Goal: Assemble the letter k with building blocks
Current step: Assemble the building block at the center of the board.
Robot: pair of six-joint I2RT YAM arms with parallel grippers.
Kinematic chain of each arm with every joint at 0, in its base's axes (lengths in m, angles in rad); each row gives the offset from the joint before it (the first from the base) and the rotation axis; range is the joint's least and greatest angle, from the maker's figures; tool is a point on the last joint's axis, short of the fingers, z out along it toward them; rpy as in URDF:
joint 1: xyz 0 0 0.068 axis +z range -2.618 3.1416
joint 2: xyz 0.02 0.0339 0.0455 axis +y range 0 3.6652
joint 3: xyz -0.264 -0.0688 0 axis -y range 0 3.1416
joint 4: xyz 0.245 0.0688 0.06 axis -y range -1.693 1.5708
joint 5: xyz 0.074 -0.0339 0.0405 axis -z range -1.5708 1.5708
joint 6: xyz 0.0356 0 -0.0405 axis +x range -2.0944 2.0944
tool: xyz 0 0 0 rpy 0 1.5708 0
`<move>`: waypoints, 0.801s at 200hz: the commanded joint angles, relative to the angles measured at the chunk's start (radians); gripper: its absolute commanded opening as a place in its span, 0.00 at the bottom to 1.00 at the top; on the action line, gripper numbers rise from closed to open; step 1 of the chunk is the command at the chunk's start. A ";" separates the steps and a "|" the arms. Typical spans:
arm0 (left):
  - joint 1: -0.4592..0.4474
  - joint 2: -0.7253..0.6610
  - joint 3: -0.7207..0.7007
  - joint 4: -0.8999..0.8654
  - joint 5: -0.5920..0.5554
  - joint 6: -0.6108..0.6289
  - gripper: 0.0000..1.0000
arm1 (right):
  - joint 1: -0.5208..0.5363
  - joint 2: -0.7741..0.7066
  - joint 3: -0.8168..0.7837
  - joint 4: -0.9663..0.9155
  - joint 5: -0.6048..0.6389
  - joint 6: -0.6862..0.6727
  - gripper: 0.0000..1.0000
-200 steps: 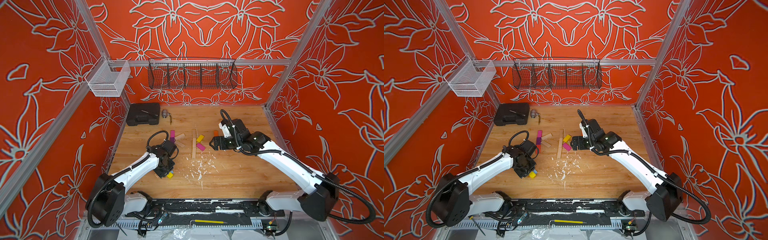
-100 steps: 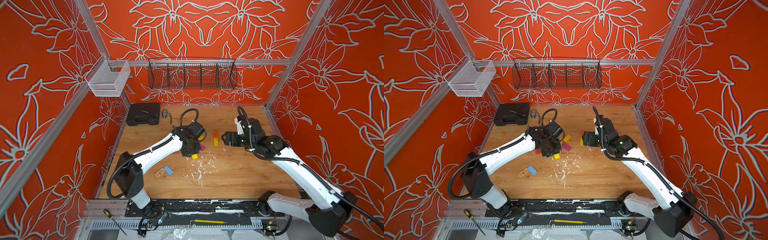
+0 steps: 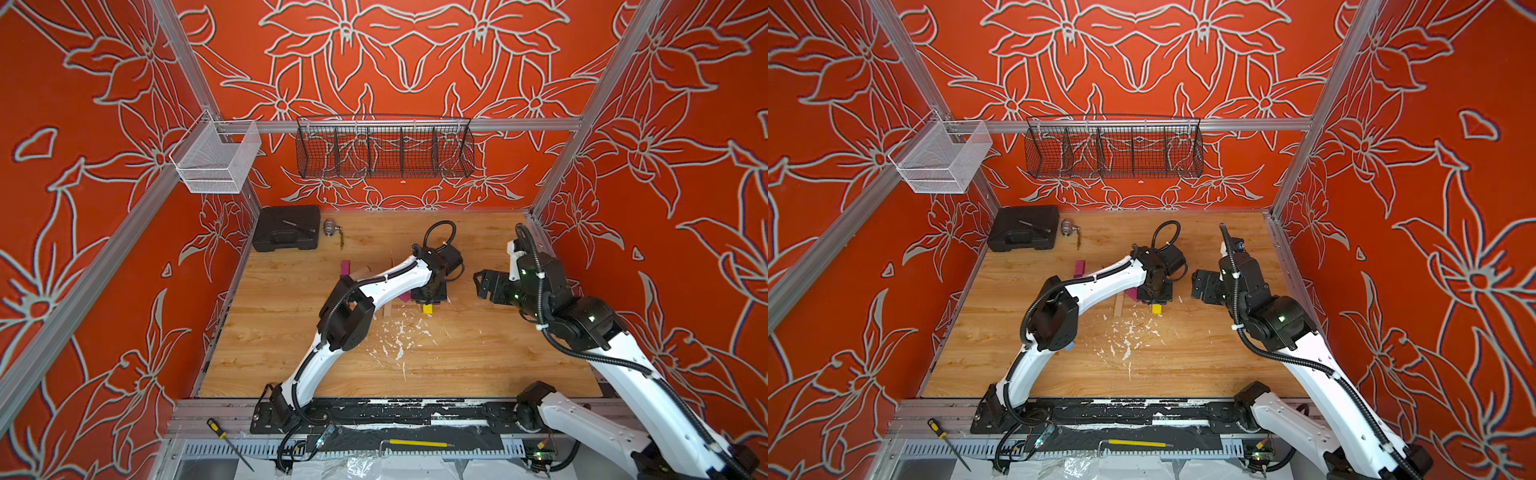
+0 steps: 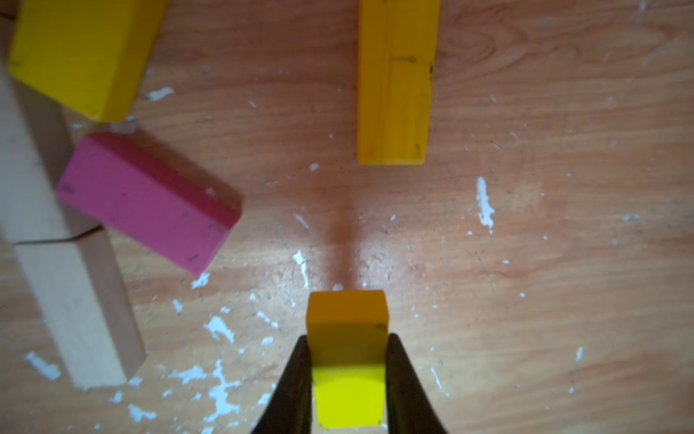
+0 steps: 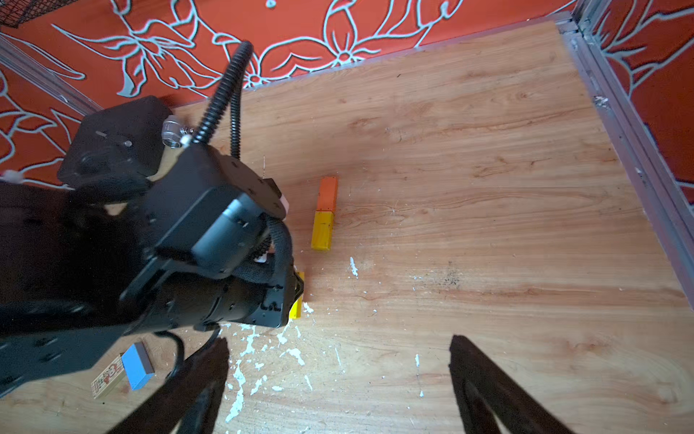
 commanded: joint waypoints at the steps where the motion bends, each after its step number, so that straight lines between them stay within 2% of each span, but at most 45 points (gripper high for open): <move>1: -0.006 0.054 0.065 -0.058 -0.004 0.048 0.12 | -0.006 -0.004 -0.024 -0.028 0.036 0.022 0.93; 61: -0.006 0.136 0.143 -0.079 -0.008 0.022 0.23 | -0.006 -0.015 -0.033 -0.029 0.035 0.018 0.93; 99: -0.004 0.110 0.147 -0.077 -0.004 0.009 0.42 | -0.007 -0.024 -0.038 -0.031 0.028 0.024 0.93; 134: 0.000 0.007 0.106 -0.058 -0.001 0.011 0.53 | -0.006 -0.022 -0.037 -0.042 0.008 0.050 0.93; 160: 0.008 -0.174 -0.054 0.033 -0.021 0.030 0.57 | -0.007 -0.007 -0.026 -0.056 -0.034 0.062 0.93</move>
